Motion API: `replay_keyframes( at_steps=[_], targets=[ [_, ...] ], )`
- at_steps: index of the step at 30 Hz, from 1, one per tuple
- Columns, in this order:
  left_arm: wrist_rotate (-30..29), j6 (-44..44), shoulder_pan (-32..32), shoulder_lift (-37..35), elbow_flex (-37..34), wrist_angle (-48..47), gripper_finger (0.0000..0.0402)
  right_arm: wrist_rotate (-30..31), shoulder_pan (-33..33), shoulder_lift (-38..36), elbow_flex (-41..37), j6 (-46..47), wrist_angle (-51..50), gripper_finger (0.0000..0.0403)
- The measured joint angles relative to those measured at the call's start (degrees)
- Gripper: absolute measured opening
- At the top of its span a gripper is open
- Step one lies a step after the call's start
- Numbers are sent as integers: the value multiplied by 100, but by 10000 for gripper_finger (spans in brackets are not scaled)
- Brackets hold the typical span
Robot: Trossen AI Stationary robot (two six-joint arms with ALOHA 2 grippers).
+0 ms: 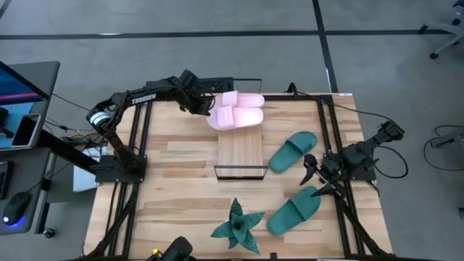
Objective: Pick and place slides into the shelf
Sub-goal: Put the pink slipper on the shelf
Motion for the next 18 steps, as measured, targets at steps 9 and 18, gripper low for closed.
replay_keyframes(
  at_steps=[9,18],
  targets=[
    [-80,-220,-108,347,0,173,0,2,0,0,2,-2,-2,254],
    [-93,-407,-29,345,0,374,0,2,0,1,0,-2,0,254]
  ],
)
